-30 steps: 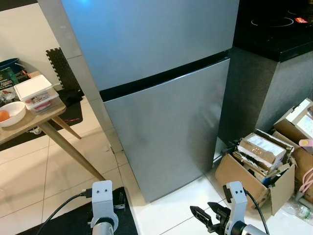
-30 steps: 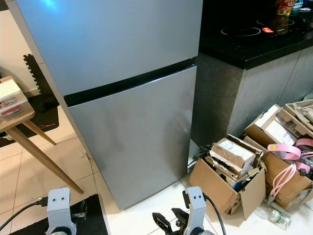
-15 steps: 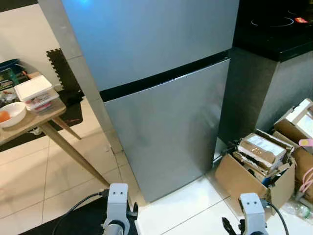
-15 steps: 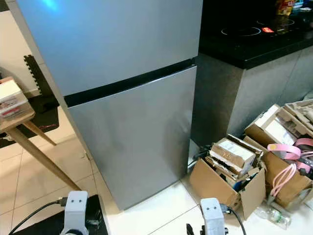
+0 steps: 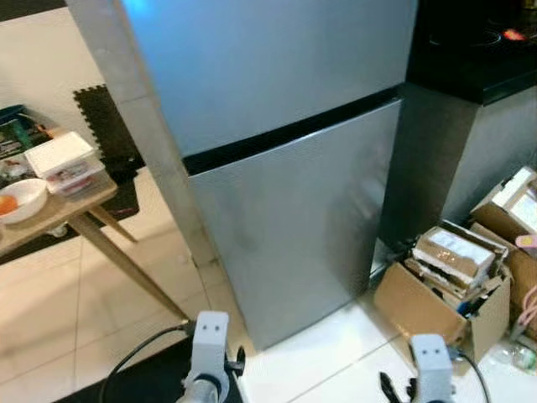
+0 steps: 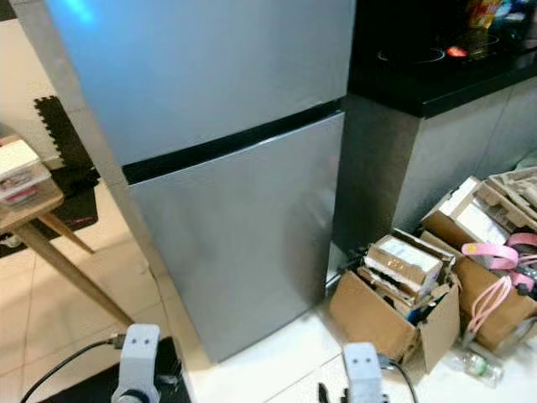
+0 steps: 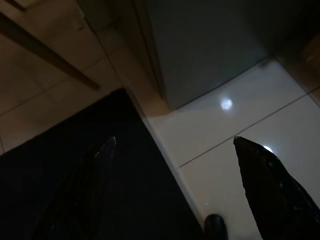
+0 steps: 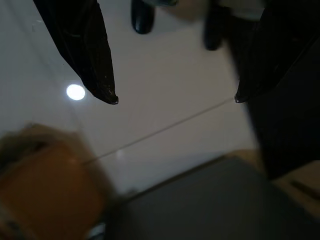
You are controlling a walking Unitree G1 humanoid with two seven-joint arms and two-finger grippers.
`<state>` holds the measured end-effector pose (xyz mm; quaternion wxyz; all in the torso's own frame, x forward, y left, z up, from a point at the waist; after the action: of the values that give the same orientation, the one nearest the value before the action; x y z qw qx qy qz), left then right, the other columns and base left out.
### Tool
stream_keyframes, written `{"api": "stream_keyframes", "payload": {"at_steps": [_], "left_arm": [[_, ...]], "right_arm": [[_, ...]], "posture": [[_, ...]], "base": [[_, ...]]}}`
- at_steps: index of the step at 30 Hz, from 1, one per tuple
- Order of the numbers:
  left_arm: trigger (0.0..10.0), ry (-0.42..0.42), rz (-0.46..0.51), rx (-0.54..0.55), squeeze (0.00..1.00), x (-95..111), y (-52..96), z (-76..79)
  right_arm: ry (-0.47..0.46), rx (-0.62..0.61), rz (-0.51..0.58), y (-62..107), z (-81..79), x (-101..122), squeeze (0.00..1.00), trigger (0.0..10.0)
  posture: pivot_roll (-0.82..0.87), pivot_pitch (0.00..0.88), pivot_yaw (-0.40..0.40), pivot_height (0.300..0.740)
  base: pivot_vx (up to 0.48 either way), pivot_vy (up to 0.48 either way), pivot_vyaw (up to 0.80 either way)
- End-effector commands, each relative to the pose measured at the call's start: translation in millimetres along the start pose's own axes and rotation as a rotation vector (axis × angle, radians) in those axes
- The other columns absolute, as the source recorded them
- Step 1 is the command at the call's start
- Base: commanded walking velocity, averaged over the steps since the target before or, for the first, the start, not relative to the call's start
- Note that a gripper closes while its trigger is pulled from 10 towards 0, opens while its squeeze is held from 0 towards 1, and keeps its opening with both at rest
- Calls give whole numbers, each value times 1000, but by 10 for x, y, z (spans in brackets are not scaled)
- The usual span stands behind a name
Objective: Restocking fridge
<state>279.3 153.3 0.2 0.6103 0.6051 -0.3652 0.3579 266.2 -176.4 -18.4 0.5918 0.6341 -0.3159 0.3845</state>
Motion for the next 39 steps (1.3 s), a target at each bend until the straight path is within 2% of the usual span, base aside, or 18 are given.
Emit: {"api": "stream_keyframes", "payload": {"at_steps": [1, 23, 39], "left_arm": [[10000, -1, -33, -10, 0, -83, 8, 21], [10000, -31, -33, -30, 0, -35, -25, 9], [10000, -43, -37, -46, 0, -27, -30, 15]], "right_arm": [[17, -4, -21, 16, -12, -80, 0, 10000], [-25, -33, -8, -37, 21, -36, 0, 10000], [-22, -31, -2, -55, 10, -31, 0, 10000]], "posture": [[-72, 124, 117, 740], [-61, 113, 135, 740], [-68, 105, 151, 740]], "base": [[0, 480, 0], [0, 480, 0], [0, 480, 0]]}}
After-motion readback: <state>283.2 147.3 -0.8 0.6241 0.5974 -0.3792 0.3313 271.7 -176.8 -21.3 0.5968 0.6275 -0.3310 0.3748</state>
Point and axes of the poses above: a point about 5 cm out from each wrist's last joint towards the gripper, its own y axis pointing back from the gripper into the wrist, its own x axis along the axis of the wrist's last joint, z = x × y, the point moved 2 cm from there along -y, pointing out of the wrist towards the gripper, and after that the axes turned 2 degrees about y, right-handed, at the moved point
